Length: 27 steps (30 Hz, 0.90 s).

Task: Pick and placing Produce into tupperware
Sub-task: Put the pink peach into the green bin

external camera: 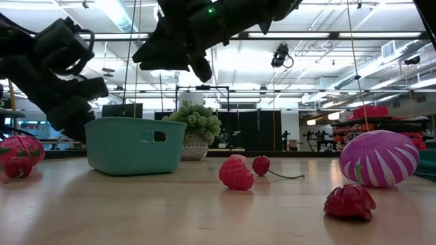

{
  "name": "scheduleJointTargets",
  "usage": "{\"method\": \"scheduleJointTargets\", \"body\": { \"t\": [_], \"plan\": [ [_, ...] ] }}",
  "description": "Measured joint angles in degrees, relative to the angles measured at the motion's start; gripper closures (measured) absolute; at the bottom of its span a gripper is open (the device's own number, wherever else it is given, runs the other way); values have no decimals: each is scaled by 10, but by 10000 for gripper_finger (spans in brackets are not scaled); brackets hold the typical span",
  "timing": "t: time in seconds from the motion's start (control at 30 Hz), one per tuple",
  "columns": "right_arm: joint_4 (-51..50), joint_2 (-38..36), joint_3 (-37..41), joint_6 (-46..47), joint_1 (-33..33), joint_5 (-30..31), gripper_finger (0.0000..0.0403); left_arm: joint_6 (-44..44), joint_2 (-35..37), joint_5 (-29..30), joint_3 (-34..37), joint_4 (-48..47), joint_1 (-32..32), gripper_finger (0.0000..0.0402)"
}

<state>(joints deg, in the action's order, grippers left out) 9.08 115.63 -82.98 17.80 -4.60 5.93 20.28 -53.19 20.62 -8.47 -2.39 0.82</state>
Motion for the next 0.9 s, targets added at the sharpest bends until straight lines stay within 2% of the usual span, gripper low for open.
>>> {"method": "scheduleJointTargets", "body": {
  "t": [0.13,0.9],
  "plan": [
    [0,0,0,0,0,0,300,-13,-28,26,0,18,0,156],
    [0,0,0,0,0,0,300,-29,-167,27,-1,173,0,157]
  ]
}}
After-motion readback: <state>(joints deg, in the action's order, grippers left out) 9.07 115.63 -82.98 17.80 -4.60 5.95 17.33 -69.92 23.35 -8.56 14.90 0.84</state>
